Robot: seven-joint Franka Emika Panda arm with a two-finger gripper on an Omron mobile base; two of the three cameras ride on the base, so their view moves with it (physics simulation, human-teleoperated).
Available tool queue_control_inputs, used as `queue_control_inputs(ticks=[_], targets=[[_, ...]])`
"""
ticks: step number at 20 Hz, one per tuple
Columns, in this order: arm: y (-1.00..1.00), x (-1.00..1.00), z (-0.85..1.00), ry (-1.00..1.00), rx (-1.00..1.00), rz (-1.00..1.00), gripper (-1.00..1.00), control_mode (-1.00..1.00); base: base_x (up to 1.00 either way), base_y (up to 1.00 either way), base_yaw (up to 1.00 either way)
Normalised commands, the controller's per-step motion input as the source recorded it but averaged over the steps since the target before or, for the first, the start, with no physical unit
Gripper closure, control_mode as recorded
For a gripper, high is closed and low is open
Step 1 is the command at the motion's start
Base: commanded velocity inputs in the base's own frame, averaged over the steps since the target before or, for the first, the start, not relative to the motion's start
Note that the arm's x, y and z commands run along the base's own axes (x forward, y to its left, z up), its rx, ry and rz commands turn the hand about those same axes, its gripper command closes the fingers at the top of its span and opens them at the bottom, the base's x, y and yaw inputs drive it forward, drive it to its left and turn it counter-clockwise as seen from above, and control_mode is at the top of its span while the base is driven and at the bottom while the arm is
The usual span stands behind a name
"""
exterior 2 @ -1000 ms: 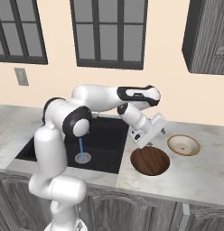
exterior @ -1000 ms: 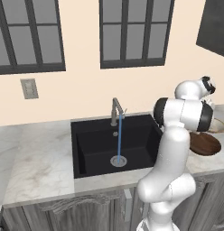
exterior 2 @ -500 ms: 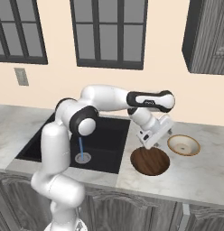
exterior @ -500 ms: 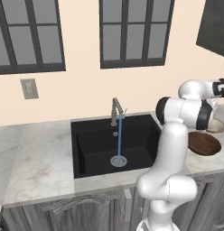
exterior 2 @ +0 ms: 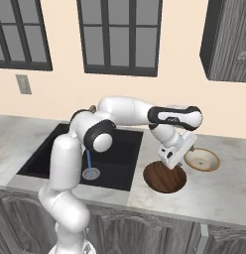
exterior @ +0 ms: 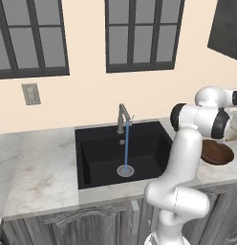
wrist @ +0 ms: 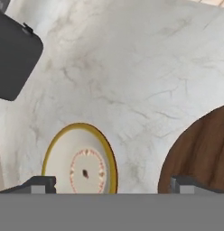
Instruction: Rinse each bowl for a few seconds and place them down in the sink or on the counter.
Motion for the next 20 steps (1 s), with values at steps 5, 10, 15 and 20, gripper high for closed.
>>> queue_control_inputs(ticks=[5, 10, 15, 20], targets=[[-0.02, 0.25, 0.0, 0.13, 0.01, 0.02, -1.0, -1.0, 0.0, 0.0, 0.0], [0.01, 0.34, 0.0, 0.01, 0.0, 0.0, -1.0, -1.0, 0.0, 0.0, 0.0], [0.11, 0.26, 0.0, 0.0, 0.03, -0.03, -1.0, -1.0, 0.0, 0.0, 0.0], [0.1, 0.2, 0.0, 0.01, 0.07, -0.1, -1.0, -1.0, 0.0, 0.0, 0.0]])
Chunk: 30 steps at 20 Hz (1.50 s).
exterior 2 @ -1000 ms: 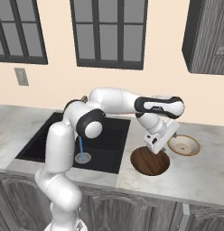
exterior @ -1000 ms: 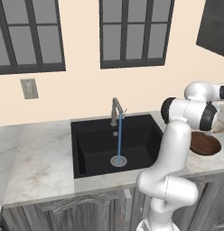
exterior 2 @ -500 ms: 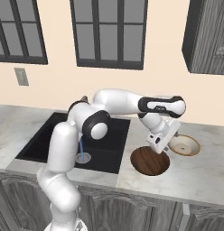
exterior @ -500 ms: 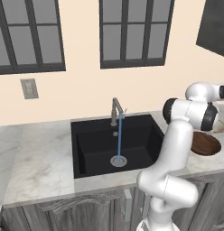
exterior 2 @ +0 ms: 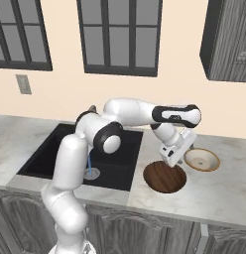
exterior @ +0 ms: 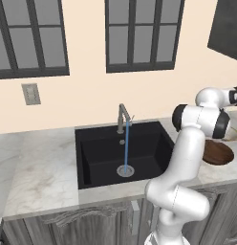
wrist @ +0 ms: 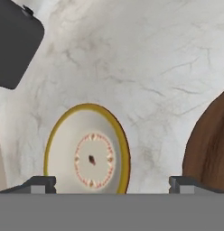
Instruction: Rinse each bowl for a few seconds and place them down in the sink or on the counter.
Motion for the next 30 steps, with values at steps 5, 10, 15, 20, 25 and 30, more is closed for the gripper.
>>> queue_control_inputs(ticks=[5, 10, 15, 20, 25, 30], targets=[[0.14, 0.23, 0.0, 0.0, 0.05, -0.18, -1.0, -1.0, 0.0, 0.0, 0.0], [0.24, 0.31, 0.0, 0.0, 0.0, -0.2, -1.0, -1.0, 0.0, 0.0, 0.0], [0.24, 0.3, 0.0, 0.01, 0.02, -0.18, -1.0, -1.0, 0.0, 0.0, 0.0], [0.11, 0.3, 0.06, 0.06, 0.08, -0.08, -1.0, -1.0, 0.0, 0.0, 0.0], [0.02, 0.34, 0.11, 0.12, 0.11, -0.01, -1.0, -1.0, 0.0, 0.0, 0.0], [0.02, 0.3, 0.22, 0.09, 0.09, -0.04, -1.0, -1.0, 0.0, 0.0, 0.0]])
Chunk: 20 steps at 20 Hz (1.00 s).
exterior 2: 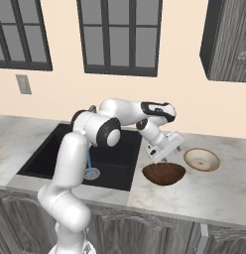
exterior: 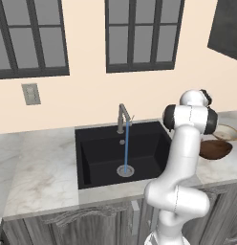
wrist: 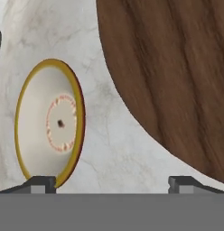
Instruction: Rinse each bowl for a few seconds and place them down in the sink or on the counter.
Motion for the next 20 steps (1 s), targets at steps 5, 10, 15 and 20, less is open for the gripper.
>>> queue_control_inputs(ticks=[5, 10, 15, 20], targets=[[-0.08, 0.13, 0.33, 0.03, 0.08, -0.07, -1.0, -1.0, 0.0, 0.0, 0.0], [-0.01, 0.21, 0.3, 0.02, 0.06, -0.1, -1.0, -1.0, 0.0, 0.0, 0.0], [0.0, 0.34, 0.22, 0.04, 0.06, -0.12, -1.0, -1.0, 0.0, 0.0, 0.0], [-0.07, 0.29, 0.06, 0.05, 0.05, -0.12, -1.0, -1.0, 0.0, 0.0, 0.0]])
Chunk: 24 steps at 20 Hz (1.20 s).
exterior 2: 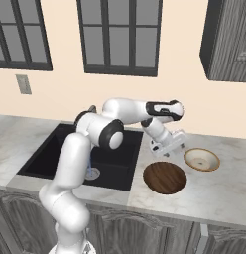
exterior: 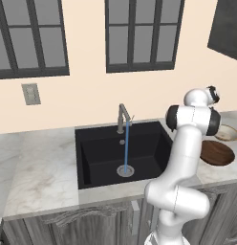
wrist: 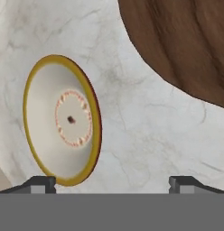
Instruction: Rinse each bowl for a few seconds and place them down in the sink or on the counter.
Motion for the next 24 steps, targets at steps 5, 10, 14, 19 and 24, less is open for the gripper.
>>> queue_control_inputs(ticks=[5, 10, 14, 19, 24], targets=[[-0.17, 0.24, 0.0, 0.1, 0.06, -0.13, -1.0, -1.0, 0.0, 0.0, 0.0], [-0.25, 0.23, 0.0, 0.11, 0.07, -0.12, -1.0, -1.0, 0.0, 0.0, 0.0], [-0.21, 0.26, 0.0, 0.09, 0.06, -0.12, -1.0, -1.0, 0.0, 0.0, 0.0], [-0.23, 0.26, 0.0, 0.07, 0.06, -0.11, -1.0, -1.0, 0.0, 0.0, 0.0], [-0.17, 0.27, 0.0, 0.06, 0.06, -0.1, -1.0, -1.0, 0.0, 0.0, 0.0]])
